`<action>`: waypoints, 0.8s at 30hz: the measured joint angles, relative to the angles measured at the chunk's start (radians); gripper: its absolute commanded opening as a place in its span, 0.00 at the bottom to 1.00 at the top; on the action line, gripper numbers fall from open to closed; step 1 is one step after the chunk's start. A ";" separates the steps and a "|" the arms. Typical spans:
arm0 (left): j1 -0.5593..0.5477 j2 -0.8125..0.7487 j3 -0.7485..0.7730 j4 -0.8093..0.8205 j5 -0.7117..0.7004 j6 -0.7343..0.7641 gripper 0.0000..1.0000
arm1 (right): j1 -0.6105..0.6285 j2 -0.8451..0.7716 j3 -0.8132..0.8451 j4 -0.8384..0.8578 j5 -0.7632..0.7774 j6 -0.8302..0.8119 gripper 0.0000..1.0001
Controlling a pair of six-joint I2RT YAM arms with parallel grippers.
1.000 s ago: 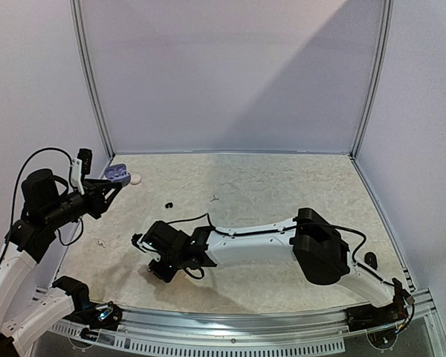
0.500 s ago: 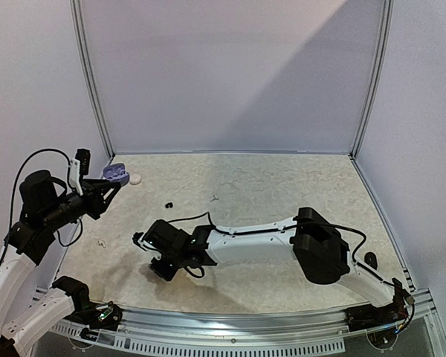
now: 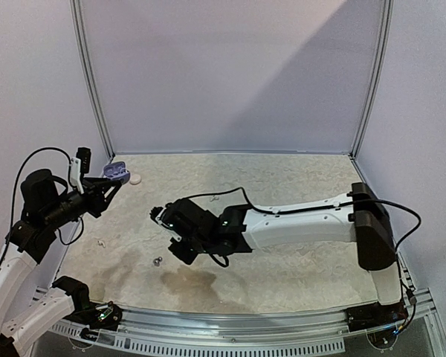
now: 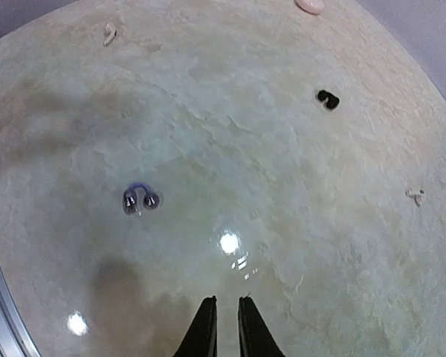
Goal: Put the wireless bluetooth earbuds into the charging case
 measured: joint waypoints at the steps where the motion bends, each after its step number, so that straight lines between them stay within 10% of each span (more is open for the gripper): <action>1: 0.000 0.002 -0.002 0.004 0.000 0.000 0.00 | 0.000 -0.030 -0.043 -0.002 0.005 0.014 0.13; 7: 0.000 0.015 -0.005 0.021 0.000 -0.002 0.00 | -0.001 -0.095 -0.185 -0.031 -0.013 0.098 0.35; 14: 0.000 0.039 -0.005 0.034 -0.006 -0.015 0.00 | -0.005 0.031 0.091 -0.056 -0.139 0.067 0.98; 24: 0.000 0.030 -0.005 0.009 -0.012 -0.011 0.00 | -0.006 0.341 0.391 -0.063 -0.220 0.048 0.95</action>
